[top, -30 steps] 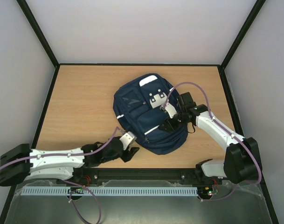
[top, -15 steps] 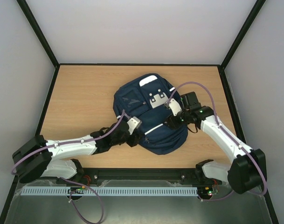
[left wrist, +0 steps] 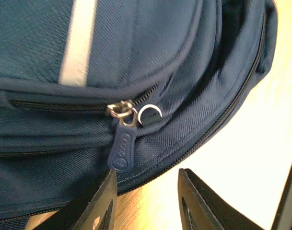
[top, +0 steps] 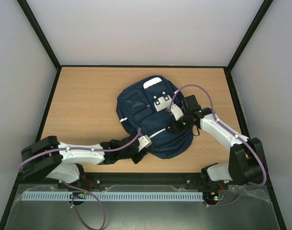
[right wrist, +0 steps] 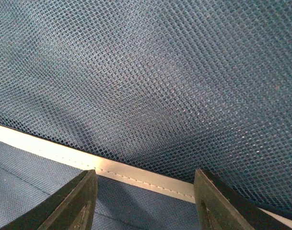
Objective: Pack the student bag
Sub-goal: Zip the student bag at the center of the board.
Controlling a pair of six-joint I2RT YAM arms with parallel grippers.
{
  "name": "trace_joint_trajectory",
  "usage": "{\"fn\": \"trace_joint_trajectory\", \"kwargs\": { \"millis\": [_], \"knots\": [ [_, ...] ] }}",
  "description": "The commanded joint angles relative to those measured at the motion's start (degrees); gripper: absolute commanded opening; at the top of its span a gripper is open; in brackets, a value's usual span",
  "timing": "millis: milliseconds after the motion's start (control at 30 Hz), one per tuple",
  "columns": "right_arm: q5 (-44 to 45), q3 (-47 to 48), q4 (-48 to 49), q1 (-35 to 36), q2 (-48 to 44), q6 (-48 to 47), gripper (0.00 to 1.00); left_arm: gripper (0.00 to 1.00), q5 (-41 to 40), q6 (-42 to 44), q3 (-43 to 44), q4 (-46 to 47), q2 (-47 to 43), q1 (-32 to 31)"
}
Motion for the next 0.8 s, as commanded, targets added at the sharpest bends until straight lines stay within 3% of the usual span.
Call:
{"fn": "trace_joint_trajectory", "kwargs": {
  "millis": [0, 67, 167, 400, 600, 767],
  "knots": [
    [-2.0, -1.7, 1.3, -0.1, 0.7, 0.4, 0.57, 0.33, -7.9, 2.6, 2.8, -1.7, 3.4, -2.4],
    [-2.0, -2.4, 1.6, -0.1, 0.6, 0.4, 0.57, 0.28, -12.1, 2.9, 3.4, -1.8, 4.7, -2.9],
    [-2.4, -3.1, 1.7, -0.1, 0.5, 0.2, 0.57, 0.29, -15.9, 2.5, 3.8, -0.9, 5.9, -3.3],
    [-2.9, -3.5, 1.8, -0.1, 0.9, 0.3, 0.57, 0.26, -19.4, 2.4, 4.9, 2.8, 8.6, -4.6],
    [-2.9, -3.9, 1.7, -0.1, 0.6, 0.1, 0.56, 0.13, -21.7, 2.6, 7.0, 2.1, 10.7, -5.3],
    [-2.8, -4.1, 1.7, -0.1, 0.4, 0.0, 0.56, 0.03, -19.8, 2.9, 9.3, -4.3, 7.9, -7.1]
  ]
}}
